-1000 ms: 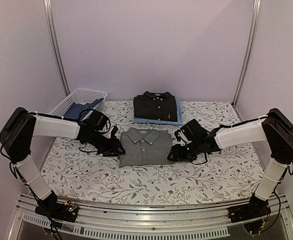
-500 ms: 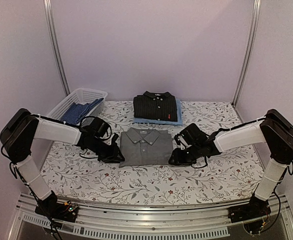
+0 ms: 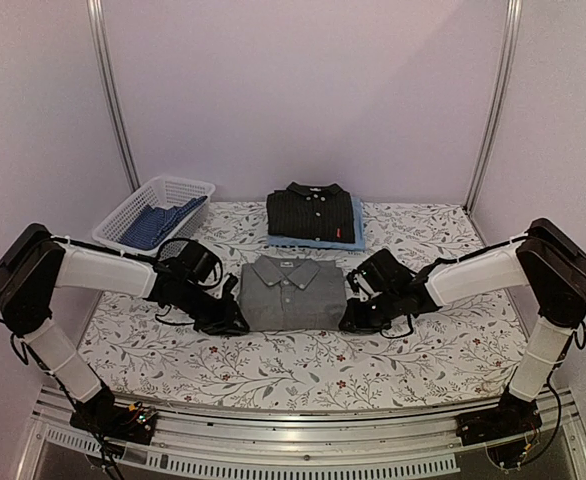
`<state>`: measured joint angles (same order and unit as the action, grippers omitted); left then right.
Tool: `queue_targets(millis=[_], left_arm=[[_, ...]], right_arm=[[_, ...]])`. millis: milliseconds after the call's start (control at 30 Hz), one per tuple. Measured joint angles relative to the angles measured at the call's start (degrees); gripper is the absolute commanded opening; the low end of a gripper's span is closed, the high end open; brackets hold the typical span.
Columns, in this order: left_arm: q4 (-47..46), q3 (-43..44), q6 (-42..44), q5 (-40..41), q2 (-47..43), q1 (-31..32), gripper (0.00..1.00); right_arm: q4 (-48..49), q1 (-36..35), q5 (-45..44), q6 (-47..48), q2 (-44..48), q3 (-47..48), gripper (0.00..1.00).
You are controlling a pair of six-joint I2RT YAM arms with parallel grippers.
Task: Fold and stack the long sleeve shirts
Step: Move the square-folded shirt to the center of the board.
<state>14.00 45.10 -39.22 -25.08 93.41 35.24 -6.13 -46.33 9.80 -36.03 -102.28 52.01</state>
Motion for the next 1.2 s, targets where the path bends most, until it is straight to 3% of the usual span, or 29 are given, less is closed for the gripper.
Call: queue_targets(millis=[133,500,967,1033,1133,1200], left_arm=[[0.1,0.1,-0.2,0.2,0.9,0.6,0.0],[4.1,-0.9,-0.2,1.6,-1.2,2.3,0.0],[11.6,-12.9,-10.7,0.0,-19.8,15.8,0.0],[12.1,-13.9,-12.7,0.0,-21.5,17.6,0.03],[13.0,-14.5,-14.5,0.0,-23.3,18.7,0.13],[14.6,-14.3,-15.4,0.6,-24.1,18.8,0.29]], right_arm=[[0.0,-0.2,0.0,-0.1,-0.2,-0.1,0.02],[-0.2,-2.7,1.1,-0.6,2.7,-3.5,0.0],[-3.7,-20.2,2.8,-12.8,14.1,-13.7,0.0],[-4.1,-22.1,2.8,-15.0,15.0,-14.1,0.03],[-4.8,-23.1,2.7,-17.2,15.9,-14.2,0.24],[-6.6,-23.2,2.1,-18.1,16.7,-14.2,0.4]])
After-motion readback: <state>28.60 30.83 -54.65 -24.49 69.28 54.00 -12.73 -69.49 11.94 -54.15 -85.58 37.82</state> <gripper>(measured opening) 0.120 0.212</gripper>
